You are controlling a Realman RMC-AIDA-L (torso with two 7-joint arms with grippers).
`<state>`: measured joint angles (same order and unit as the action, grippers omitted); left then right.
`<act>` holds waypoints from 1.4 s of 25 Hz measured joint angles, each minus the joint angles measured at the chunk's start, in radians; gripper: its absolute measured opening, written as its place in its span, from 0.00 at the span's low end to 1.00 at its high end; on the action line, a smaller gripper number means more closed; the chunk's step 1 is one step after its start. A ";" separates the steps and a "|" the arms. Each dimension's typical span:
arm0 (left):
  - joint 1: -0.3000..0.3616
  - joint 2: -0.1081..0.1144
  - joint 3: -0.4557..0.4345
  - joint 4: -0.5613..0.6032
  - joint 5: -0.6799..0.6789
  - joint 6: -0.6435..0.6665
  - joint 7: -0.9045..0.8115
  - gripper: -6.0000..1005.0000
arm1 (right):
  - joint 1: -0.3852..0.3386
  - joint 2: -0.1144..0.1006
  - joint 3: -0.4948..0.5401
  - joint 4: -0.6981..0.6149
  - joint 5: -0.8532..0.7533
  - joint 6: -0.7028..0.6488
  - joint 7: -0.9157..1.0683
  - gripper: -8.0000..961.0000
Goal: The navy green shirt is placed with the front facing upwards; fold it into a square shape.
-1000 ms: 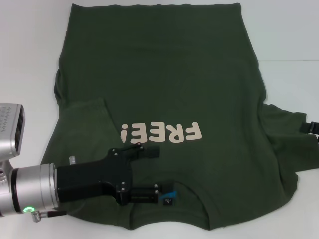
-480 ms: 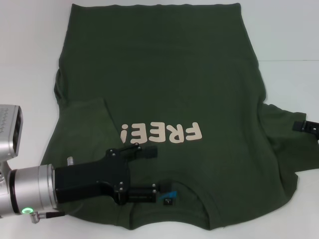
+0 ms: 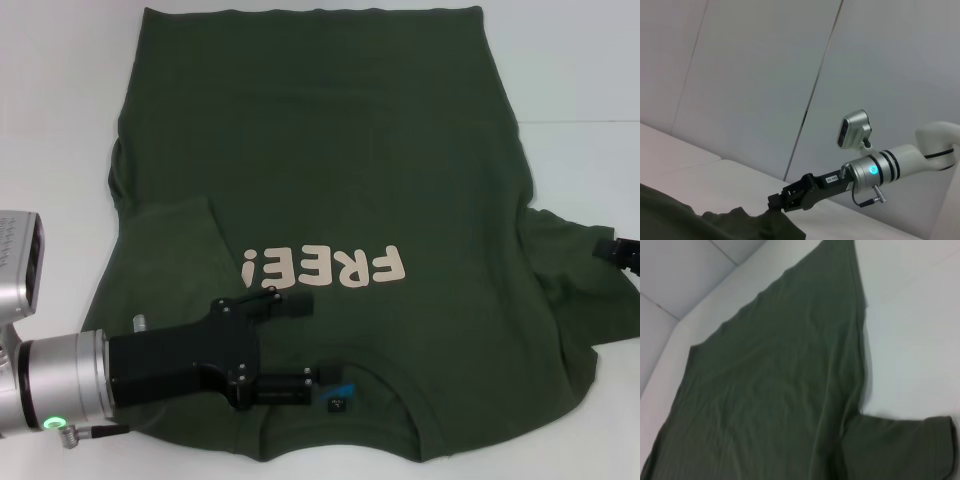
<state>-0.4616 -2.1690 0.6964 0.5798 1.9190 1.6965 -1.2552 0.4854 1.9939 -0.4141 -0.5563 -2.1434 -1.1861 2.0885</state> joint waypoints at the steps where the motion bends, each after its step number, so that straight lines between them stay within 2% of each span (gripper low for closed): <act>1: 0.000 0.000 0.000 0.000 0.000 0.000 0.000 0.94 | -0.003 0.000 0.000 0.000 0.010 0.000 -0.002 0.47; 8: 0.000 0.000 -0.001 0.000 -0.002 -0.002 0.001 0.94 | -0.014 0.000 0.000 0.030 0.061 0.000 -0.037 0.17; 13: 0.000 0.000 -0.003 0.000 -0.002 -0.002 0.001 0.94 | -0.014 0.002 0.024 0.035 0.063 0.005 -0.055 0.01; 18: 0.000 0.000 -0.008 -0.002 -0.002 -0.003 -0.001 0.94 | -0.008 0.010 0.073 0.038 0.081 0.022 -0.129 0.01; 23: 0.002 0.001 -0.014 -0.014 -0.006 -0.003 -0.005 0.94 | -0.012 0.013 0.080 0.038 0.174 0.069 -0.233 0.02; 30: 0.003 0.000 -0.035 -0.041 -0.012 -0.011 -0.006 0.94 | 0.022 -0.001 0.070 0.038 0.192 0.131 -0.311 0.02; 35: 0.003 0.000 -0.041 -0.053 -0.013 -0.015 -0.006 0.94 | 0.047 -0.001 0.066 0.038 0.190 0.141 -0.358 0.03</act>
<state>-0.4586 -2.1691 0.6557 0.5268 1.9057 1.6820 -1.2610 0.5328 1.9928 -0.3484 -0.5184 -1.9531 -1.0448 1.7310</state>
